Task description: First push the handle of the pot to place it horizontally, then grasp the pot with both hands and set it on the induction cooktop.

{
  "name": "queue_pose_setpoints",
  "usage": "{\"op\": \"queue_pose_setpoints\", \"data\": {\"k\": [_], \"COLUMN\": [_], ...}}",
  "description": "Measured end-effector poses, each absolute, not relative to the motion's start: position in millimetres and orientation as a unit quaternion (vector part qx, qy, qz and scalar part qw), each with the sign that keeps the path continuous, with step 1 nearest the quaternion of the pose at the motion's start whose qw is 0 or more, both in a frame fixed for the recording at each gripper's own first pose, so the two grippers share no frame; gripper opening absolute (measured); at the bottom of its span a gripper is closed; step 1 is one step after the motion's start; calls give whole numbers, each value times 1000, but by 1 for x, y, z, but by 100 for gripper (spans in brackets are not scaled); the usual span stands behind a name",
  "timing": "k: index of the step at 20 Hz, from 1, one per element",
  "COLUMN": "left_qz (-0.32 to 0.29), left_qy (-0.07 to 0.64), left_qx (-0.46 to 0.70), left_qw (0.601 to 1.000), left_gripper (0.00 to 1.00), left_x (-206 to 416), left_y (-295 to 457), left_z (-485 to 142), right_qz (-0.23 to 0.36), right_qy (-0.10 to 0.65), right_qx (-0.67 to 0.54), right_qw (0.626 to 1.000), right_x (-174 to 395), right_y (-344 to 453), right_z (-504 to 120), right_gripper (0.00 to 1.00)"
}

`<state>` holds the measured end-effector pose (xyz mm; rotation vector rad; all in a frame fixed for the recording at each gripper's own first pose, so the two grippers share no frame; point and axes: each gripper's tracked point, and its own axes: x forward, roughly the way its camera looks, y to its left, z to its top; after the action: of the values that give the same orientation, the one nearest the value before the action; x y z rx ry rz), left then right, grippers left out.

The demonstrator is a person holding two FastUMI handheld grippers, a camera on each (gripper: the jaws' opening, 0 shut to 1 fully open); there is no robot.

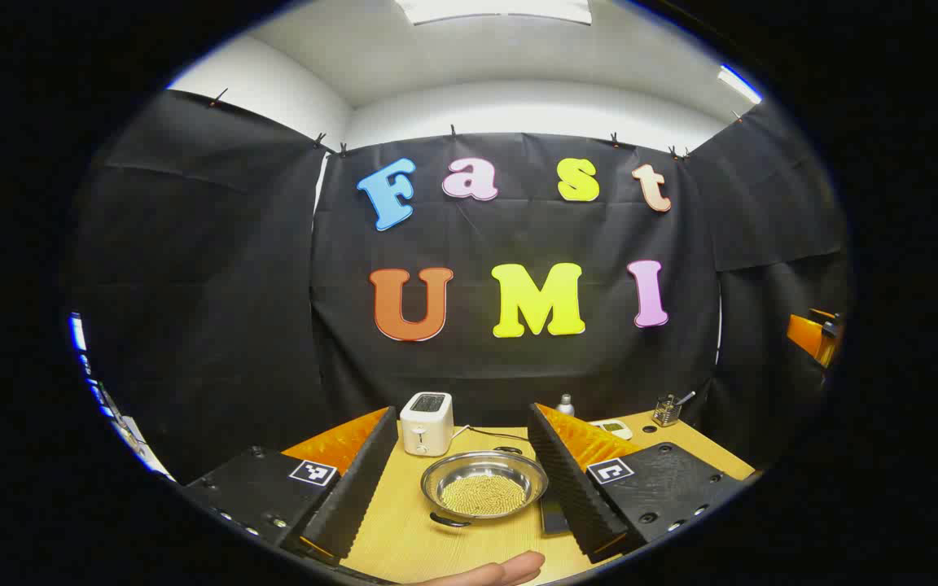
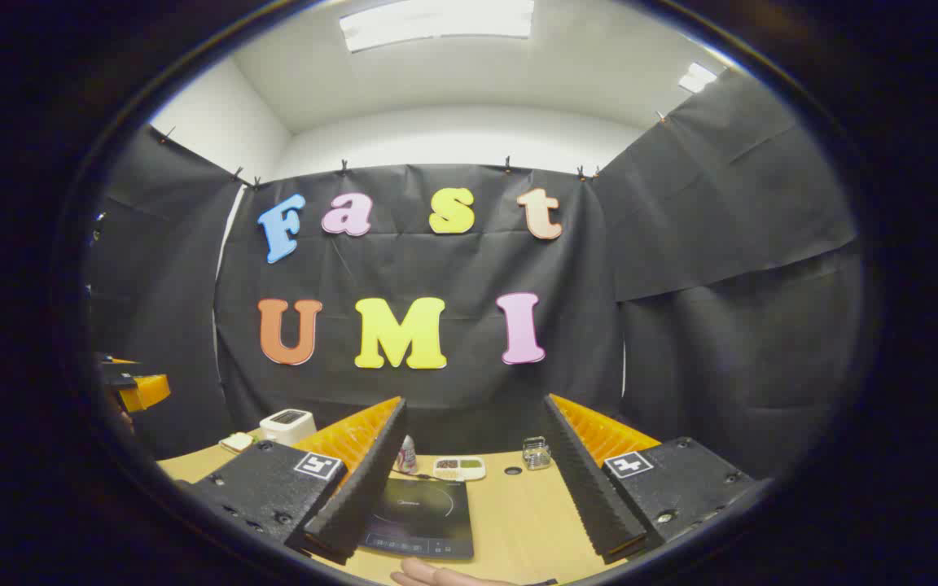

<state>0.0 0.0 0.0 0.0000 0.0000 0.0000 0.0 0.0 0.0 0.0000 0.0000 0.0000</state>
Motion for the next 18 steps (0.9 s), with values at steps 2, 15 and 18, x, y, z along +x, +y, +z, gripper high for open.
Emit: {"op": "queue_pose_setpoints", "data": {"k": [2, 15, 18], "left_qz": [-9, -19, -32], "left_qy": [1, 5, 9], "left_qx": [-1, -17, -21], "left_qw": [1000, 1000, 999], "left_gripper": [96, 96, 96], "left_x": [0, 15, 24], "left_y": [-5, -13, -17], "left_z": [-1, -24, -39], "right_qz": [2, 10, 13], "right_qy": [-3, -15, -14], "right_qx": [-4, -13, -15], "right_qw": [1000, 1000, 1000], "right_x": [-2, -3, -1], "right_y": [0, 8, 10], "right_z": [2, 1, -3], "right_gripper": [99, 99, 99]}}
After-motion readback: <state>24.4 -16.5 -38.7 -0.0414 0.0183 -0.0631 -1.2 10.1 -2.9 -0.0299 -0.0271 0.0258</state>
